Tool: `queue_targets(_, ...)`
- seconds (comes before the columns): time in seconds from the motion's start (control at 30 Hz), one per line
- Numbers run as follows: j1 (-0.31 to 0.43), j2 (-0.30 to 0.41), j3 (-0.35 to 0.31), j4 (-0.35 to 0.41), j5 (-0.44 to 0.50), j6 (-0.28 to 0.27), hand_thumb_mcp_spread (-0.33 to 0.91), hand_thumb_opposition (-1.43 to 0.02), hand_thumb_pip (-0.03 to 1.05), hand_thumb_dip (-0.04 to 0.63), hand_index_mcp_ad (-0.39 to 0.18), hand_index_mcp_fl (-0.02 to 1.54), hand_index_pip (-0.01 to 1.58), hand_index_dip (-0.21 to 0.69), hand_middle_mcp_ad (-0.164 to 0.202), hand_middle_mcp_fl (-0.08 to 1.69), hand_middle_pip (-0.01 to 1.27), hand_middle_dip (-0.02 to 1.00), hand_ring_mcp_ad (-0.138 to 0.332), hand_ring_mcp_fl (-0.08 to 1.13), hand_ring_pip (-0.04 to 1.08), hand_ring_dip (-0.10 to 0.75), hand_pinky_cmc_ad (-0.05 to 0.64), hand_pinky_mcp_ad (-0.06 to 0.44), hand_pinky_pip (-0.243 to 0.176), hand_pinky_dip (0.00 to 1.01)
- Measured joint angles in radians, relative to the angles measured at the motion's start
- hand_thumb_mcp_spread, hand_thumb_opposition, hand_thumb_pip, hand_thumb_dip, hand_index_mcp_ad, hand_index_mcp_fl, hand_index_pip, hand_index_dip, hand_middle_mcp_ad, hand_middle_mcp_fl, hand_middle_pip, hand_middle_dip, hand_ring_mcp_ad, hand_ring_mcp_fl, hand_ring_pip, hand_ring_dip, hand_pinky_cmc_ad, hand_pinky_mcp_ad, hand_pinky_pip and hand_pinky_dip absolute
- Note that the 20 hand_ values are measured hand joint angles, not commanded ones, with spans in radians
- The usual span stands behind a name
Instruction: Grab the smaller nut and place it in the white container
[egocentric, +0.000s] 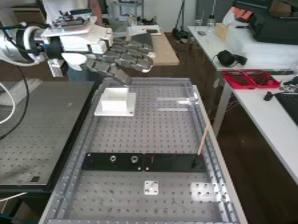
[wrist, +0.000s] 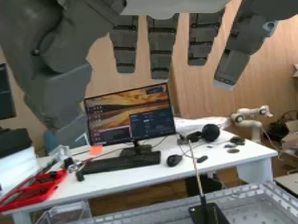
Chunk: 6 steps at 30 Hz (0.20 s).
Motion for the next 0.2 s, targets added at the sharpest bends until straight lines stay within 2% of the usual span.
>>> queue_targets(0.2,0.007,0.0,0.005,-0.001,0.011,-0.007,0.24,-0.8,0.67,0.206,-0.105,0.2,0.09,0.145,0.061,0.16,0.13,0.23,0.178,0.01,0.12,0.087,0.339,0.276,-0.063,0.71)
